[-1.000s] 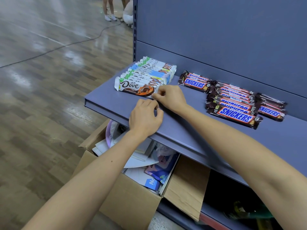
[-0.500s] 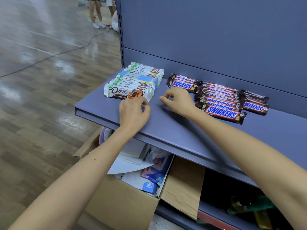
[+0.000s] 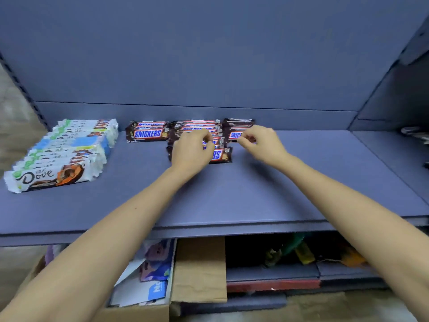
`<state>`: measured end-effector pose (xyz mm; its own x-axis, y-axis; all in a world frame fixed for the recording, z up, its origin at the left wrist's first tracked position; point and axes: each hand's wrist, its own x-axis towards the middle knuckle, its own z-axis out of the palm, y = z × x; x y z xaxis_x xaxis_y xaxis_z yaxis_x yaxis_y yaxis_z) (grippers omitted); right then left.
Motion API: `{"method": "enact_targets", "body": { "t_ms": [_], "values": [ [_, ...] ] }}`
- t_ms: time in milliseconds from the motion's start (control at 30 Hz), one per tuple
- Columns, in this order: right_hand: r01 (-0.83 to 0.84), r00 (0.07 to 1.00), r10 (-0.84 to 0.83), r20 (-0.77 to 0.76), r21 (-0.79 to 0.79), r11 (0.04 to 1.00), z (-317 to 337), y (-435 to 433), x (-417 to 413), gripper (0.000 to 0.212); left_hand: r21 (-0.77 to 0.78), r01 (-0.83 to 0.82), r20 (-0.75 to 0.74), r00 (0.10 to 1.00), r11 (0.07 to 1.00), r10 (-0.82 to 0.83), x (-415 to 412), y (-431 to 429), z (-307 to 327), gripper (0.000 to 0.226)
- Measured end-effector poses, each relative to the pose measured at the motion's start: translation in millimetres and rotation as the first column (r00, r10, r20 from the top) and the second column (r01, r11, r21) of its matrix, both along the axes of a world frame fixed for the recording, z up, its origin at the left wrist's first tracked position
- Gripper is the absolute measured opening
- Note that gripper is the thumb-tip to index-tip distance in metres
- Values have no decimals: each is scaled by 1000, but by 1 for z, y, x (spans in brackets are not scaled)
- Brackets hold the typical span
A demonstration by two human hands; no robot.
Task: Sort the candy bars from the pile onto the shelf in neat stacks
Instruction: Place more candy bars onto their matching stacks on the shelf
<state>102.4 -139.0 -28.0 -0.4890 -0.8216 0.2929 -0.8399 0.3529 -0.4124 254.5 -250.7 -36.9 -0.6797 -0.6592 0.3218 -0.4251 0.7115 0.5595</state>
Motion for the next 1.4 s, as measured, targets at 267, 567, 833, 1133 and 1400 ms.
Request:
{"method": "enact_targets", "body": {
  "t_ms": [267,567,833,1133,1400],
  "values": [
    [272,962,-272,-9,74,960,1,126,-97,22,-57,243,97,967,968,-237,-121,79,0,21],
    [467,884,-466,-40,127,875,-8,268,-193,17,-131,460,242,874,878,-422,-253,201,10,26],
    [596,803,-596,-22,83,799,-12,373,-265,21,-36,562,249,806,826,-538,-345,299,11,33],
    [665,734,-679,37,166,728,-12,420,-320,49,23,568,375,758,823,-534,-397,363,-9,69],
    [646,690,-720,81,380,662,-12,422,-345,63,-65,571,442,752,818,-489,-424,371,-11,60]
  ]
}}
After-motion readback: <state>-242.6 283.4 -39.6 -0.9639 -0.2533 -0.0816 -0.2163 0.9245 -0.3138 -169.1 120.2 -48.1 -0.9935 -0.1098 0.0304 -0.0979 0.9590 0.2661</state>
